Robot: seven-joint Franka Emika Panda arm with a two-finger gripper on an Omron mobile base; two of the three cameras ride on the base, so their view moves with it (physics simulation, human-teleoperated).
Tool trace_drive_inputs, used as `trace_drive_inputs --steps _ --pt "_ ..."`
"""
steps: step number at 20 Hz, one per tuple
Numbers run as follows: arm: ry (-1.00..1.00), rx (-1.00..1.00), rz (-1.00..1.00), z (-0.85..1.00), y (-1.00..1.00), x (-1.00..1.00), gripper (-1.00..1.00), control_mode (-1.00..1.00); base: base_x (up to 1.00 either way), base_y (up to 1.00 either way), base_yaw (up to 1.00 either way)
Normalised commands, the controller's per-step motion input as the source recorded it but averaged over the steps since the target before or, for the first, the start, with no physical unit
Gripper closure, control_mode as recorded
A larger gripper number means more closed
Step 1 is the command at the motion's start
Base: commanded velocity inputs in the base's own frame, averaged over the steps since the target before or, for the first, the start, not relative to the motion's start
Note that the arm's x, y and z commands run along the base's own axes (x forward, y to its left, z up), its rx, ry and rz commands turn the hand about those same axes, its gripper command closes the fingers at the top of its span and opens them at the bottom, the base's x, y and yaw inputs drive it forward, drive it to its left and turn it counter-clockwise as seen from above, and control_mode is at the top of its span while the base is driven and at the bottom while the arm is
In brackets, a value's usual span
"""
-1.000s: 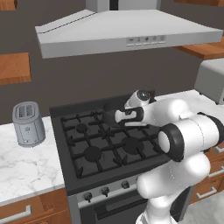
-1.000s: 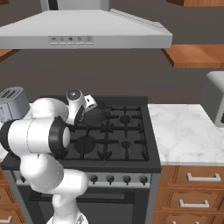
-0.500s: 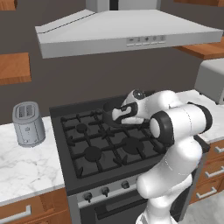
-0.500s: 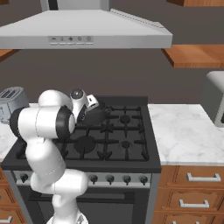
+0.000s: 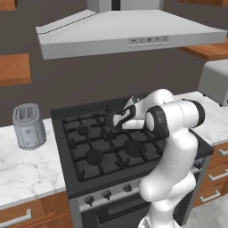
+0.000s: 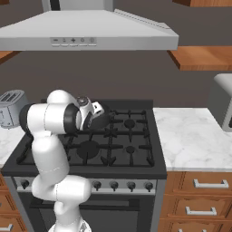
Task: Move the pot and pan from the stove into the sink.
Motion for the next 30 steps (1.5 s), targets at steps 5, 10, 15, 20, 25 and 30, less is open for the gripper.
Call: trace_drive_inputs --steps 5,10,15,20,25,30 --pt "0.00 -0.05 0.01 -0.32 0.00 0.04 -1.00 -1.00 0.00 0.00 0.00" --pt "0.00 -0.01 0.00 -0.07 0.00 0.00 1.00 -1.00 0.00 0.00 0.00" --pt "0.00 0.00 0.00 0.00 0.00 0.00 1.00 -1.00 0.00 0.00 0.00" --pt "-0.02 0.01 0.00 0.17 0.00 0.00 1.00 -1.00 0.00 0.00 0.00" --pt "-0.01 0.04 -0.01 0.55 0.00 0.00 1.00 -1.00 0.00 0.00 0.00" --pt "0.00 0.06 -0.01 0.67 -0.04 -0.02 1.00 -1.00 0.00 0.00 0.00"
